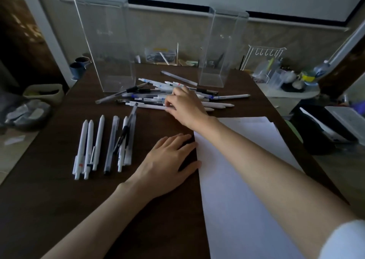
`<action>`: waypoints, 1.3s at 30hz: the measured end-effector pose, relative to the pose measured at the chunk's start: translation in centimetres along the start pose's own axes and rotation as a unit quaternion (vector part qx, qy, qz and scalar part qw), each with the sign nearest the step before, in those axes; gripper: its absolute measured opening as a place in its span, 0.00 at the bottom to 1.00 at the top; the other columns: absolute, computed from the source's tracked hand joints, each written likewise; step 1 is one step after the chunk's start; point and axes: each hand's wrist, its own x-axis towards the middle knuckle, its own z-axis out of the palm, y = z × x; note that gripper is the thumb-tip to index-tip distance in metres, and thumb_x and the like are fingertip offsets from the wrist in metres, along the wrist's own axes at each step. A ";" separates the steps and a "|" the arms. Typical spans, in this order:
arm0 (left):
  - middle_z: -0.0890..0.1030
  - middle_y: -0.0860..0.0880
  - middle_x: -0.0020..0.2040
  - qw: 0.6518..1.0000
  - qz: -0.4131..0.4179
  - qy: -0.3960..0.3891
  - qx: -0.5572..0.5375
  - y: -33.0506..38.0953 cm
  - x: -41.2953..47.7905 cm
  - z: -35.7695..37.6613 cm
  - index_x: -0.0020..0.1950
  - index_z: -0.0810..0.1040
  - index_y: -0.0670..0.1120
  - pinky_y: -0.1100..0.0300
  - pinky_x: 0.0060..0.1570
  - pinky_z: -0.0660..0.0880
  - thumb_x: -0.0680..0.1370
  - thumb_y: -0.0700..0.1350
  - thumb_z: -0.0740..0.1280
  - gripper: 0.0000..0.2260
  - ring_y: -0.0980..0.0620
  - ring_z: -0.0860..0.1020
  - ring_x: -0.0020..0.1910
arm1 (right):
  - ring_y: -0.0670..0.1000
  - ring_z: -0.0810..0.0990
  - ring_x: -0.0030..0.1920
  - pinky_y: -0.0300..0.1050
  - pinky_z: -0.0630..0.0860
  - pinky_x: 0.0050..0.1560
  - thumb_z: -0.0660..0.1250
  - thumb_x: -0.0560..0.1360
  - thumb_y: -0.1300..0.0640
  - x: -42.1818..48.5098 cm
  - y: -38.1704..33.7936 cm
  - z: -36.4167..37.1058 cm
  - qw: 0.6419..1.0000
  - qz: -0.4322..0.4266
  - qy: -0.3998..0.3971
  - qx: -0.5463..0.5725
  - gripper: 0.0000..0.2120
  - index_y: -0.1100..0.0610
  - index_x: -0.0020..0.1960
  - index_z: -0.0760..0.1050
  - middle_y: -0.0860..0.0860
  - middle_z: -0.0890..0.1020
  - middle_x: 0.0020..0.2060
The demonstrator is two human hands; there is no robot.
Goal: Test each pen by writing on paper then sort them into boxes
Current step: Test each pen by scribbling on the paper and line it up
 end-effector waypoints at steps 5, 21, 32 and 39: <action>0.61 0.50 0.74 1.000 -0.002 -0.006 -0.002 -0.1 -0.1 0.0 0.73 0.63 0.51 0.55 0.71 0.53 0.79 0.59 0.55 0.25 0.52 0.57 0.73 | 0.55 0.69 0.58 0.47 0.63 0.58 0.64 0.77 0.56 -1.4 0.9 -2.3 0.998 0.029 0.060 -0.022 0.07 0.58 0.51 0.78 0.53 0.76 0.54; 0.62 0.53 0.74 1.000 -0.007 -0.014 -0.001 -0.5 0.1 0.2 0.72 0.63 0.55 0.58 0.69 0.54 0.72 0.67 0.42 0.34 0.54 0.59 0.72 | 0.55 0.70 0.59 0.41 0.64 0.58 0.66 0.76 0.56 -12.0 5.9 -4.2 0.981 0.166 -0.010 0.100 0.15 0.59 0.62 0.75 0.54 0.75 0.58; 0.61 0.53 0.74 1.000 -0.013 -0.019 -0.003 -0.3 0.2 0.0 0.73 0.63 0.55 0.60 0.68 0.51 0.71 0.68 0.41 0.34 0.54 0.58 0.72 | 0.61 0.73 0.39 0.50 0.66 0.37 0.61 0.72 0.73 -10.3 5.1 -2.6 0.988 0.120 0.094 -0.003 0.11 0.63 0.51 0.72 0.60 0.74 0.43; 0.58 0.55 0.75 0.999 -0.021 -0.035 0.010 -0.1 0.3 -0.1 0.73 0.59 0.57 0.61 0.68 0.50 0.72 0.70 0.41 0.34 0.56 0.56 0.73 | 0.56 0.72 0.36 0.48 0.65 0.40 0.56 0.72 0.34 -11.9 5.8 -2.4 0.969 0.179 0.128 -0.108 0.26 0.57 0.34 0.71 0.53 0.73 0.34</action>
